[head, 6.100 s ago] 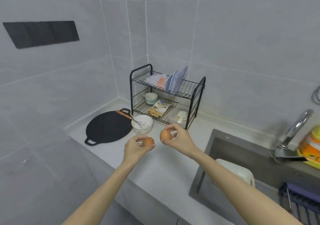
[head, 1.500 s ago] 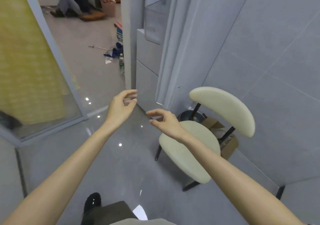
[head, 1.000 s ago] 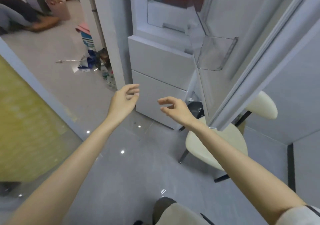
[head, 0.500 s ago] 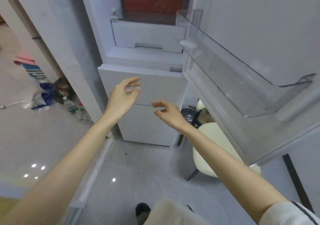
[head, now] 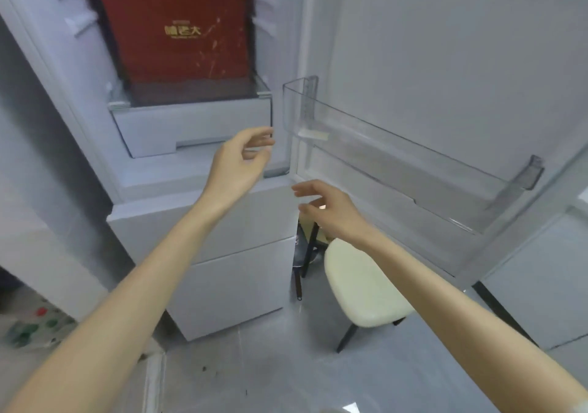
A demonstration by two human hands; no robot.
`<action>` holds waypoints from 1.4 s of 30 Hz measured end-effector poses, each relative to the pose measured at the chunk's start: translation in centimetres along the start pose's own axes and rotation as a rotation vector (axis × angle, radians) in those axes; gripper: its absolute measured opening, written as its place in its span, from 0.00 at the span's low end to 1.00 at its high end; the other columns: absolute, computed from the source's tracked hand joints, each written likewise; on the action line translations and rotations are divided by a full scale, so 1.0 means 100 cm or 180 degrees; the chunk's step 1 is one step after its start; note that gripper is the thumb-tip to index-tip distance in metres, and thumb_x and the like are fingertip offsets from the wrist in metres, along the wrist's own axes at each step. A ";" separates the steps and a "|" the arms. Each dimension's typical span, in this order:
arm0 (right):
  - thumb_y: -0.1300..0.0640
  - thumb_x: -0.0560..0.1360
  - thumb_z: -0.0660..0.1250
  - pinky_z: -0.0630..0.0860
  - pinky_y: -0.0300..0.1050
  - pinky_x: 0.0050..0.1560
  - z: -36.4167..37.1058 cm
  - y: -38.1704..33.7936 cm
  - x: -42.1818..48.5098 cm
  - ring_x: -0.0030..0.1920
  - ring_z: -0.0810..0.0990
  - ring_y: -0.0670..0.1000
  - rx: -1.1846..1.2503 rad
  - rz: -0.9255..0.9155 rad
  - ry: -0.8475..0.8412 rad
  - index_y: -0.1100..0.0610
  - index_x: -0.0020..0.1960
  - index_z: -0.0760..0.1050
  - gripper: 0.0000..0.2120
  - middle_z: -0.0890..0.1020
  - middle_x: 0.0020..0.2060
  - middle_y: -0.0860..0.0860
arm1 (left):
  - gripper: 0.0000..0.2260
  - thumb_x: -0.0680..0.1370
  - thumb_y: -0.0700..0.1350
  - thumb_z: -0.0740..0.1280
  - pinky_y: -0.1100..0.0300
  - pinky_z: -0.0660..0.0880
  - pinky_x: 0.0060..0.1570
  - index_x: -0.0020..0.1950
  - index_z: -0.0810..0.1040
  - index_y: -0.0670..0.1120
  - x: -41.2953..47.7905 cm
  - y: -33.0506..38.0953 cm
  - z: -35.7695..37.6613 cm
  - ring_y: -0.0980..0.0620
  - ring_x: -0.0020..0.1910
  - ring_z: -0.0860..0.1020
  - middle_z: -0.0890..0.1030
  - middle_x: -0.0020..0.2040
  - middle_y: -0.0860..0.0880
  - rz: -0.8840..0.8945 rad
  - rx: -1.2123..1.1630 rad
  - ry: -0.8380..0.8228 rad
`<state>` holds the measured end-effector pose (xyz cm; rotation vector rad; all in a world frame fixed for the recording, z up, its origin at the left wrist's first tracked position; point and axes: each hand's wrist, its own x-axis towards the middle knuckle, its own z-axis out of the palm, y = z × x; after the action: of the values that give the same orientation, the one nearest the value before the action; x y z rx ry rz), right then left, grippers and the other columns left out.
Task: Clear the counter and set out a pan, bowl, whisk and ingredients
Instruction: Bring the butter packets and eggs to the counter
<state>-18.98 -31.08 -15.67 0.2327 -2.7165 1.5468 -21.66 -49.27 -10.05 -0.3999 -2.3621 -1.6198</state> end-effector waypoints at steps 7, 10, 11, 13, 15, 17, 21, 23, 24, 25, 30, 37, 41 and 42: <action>0.60 0.76 0.66 0.78 0.41 0.52 -0.052 -0.078 -0.034 0.48 0.81 0.46 -0.0207 -0.0207 0.0777 0.47 0.59 0.75 0.14 0.80 0.56 0.43 | 0.13 0.78 0.40 0.64 0.59 0.75 0.58 0.62 0.77 0.49 0.044 0.059 -0.008 0.57 0.53 0.78 0.81 0.55 0.52 0.0814 -0.0290 -0.0546; 0.62 0.76 0.66 0.81 0.48 0.51 -0.081 -0.114 -0.044 0.45 0.82 0.47 -0.0229 -0.0382 0.1089 0.48 0.58 0.76 0.14 0.81 0.56 0.45 | 0.13 0.78 0.39 0.64 0.68 0.73 0.54 0.62 0.77 0.47 0.060 0.099 -0.011 0.58 0.51 0.78 0.81 0.57 0.52 0.1171 -0.0303 -0.0502; 0.62 0.76 0.66 0.81 0.50 0.50 -0.090 -0.127 -0.046 0.44 0.82 0.47 -0.0215 -0.0432 0.1206 0.49 0.58 0.76 0.13 0.81 0.56 0.47 | 0.13 0.78 0.40 0.64 0.68 0.74 0.54 0.62 0.77 0.47 0.068 0.110 -0.011 0.58 0.50 0.78 0.80 0.58 0.52 0.1248 -0.0334 -0.0514; 0.64 0.76 0.66 0.81 0.51 0.50 -0.110 -0.153 -0.050 0.42 0.81 0.47 -0.0313 -0.0542 0.1414 0.50 0.57 0.76 0.13 0.82 0.55 0.48 | 0.13 0.78 0.41 0.65 0.63 0.75 0.55 0.63 0.77 0.48 0.081 0.136 -0.011 0.58 0.50 0.78 0.80 0.58 0.53 0.1446 -0.0417 -0.0546; 0.64 0.76 0.67 0.81 0.51 0.49 -0.128 -0.177 -0.051 0.42 0.82 0.47 -0.0419 -0.0673 0.1604 0.49 0.55 0.77 0.13 0.82 0.54 0.47 | 0.13 0.78 0.42 0.65 0.59 0.76 0.56 0.62 0.77 0.49 0.095 0.159 -0.013 0.58 0.52 0.79 0.80 0.57 0.54 0.1661 -0.0535 -0.0529; 0.64 0.75 0.67 0.82 0.50 0.49 -0.145 -0.202 -0.051 0.42 0.82 0.45 -0.0445 -0.0819 0.1733 0.48 0.53 0.77 0.13 0.82 0.53 0.47 | 0.13 0.77 0.43 0.65 0.55 0.77 0.56 0.62 0.76 0.51 0.109 0.182 -0.016 0.58 0.53 0.79 0.80 0.55 0.55 0.1813 -0.0662 -0.0501; 0.66 0.75 0.67 0.82 0.45 0.48 -0.176 -0.255 -0.044 0.41 0.81 0.46 -0.0477 -0.1170 0.1863 0.52 0.54 0.78 0.12 0.83 0.52 0.49 | 0.14 0.77 0.43 0.65 0.49 0.77 0.56 0.62 0.76 0.51 0.136 0.222 -0.027 0.57 0.54 0.79 0.81 0.53 0.56 0.2094 -0.0810 -0.0333; 0.66 0.74 0.67 0.82 0.45 0.48 -0.193 -0.282 -0.033 0.42 0.82 0.47 -0.0604 -0.1437 0.1888 0.52 0.53 0.79 0.12 0.83 0.51 0.50 | 0.13 0.77 0.43 0.65 0.51 0.77 0.56 0.62 0.76 0.51 0.153 0.239 -0.034 0.58 0.54 0.79 0.81 0.53 0.56 0.2189 -0.0826 -0.0225; 0.66 0.74 0.67 0.82 0.45 0.48 -0.201 -0.294 -0.026 0.43 0.82 0.49 -0.0692 -0.1551 0.1887 0.51 0.52 0.79 0.13 0.83 0.51 0.50 | 0.13 0.78 0.43 0.65 0.52 0.78 0.56 0.62 0.76 0.51 0.160 0.246 -0.037 0.58 0.54 0.78 0.81 0.54 0.55 0.2226 -0.0820 -0.0179; 0.66 0.74 0.67 0.82 0.45 0.47 -0.209 -0.305 -0.017 0.45 0.82 0.50 -0.0800 -0.1625 0.1909 0.50 0.52 0.79 0.13 0.83 0.51 0.50 | 0.13 0.78 0.43 0.64 0.53 0.78 0.56 0.61 0.76 0.51 0.169 0.253 -0.039 0.58 0.54 0.78 0.81 0.54 0.55 0.2273 -0.0801 -0.0142; 0.63 0.73 0.69 0.81 0.45 0.49 -0.244 -0.334 0.046 0.49 0.81 0.54 -0.1415 -0.1194 0.1924 0.54 0.56 0.79 0.12 0.82 0.50 0.51 | 0.13 0.77 0.41 0.65 0.63 0.72 0.53 0.62 0.76 0.46 0.224 0.282 -0.039 0.53 0.52 0.78 0.80 0.56 0.49 0.2244 0.0060 -0.0074; 0.56 0.71 0.73 0.79 0.52 0.57 -0.268 -0.327 0.113 0.53 0.81 0.54 -0.2095 0.0492 0.1066 0.60 0.61 0.78 0.20 0.81 0.57 0.57 | 0.20 0.74 0.42 0.72 0.57 0.75 0.57 0.65 0.75 0.42 0.279 0.298 -0.032 0.49 0.58 0.77 0.78 0.60 0.47 0.1107 0.1300 -0.1524; 0.53 0.70 0.74 0.76 0.52 0.59 -0.272 -0.327 0.126 0.47 0.80 0.55 -0.1936 0.1126 0.0410 0.63 0.60 0.79 0.22 0.82 0.51 0.56 | 0.16 0.74 0.41 0.71 0.54 0.77 0.53 0.61 0.78 0.39 0.290 0.309 -0.027 0.45 0.48 0.80 0.82 0.52 0.43 0.0477 0.1959 -0.2196; 0.53 0.70 0.74 0.76 0.51 0.59 -0.272 -0.327 0.129 0.46 0.78 0.54 -0.2025 0.1168 0.0353 0.62 0.59 0.79 0.21 0.81 0.50 0.56 | 0.15 0.74 0.41 0.72 0.55 0.78 0.52 0.60 0.79 0.40 0.291 0.310 -0.026 0.46 0.46 0.80 0.82 0.49 0.44 0.0401 0.2064 -0.2289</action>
<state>-29.22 -25.84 27.21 -0.3618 -3.0900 0.6188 -37.50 -38.61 28.05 -1.0812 -3.0883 -0.6136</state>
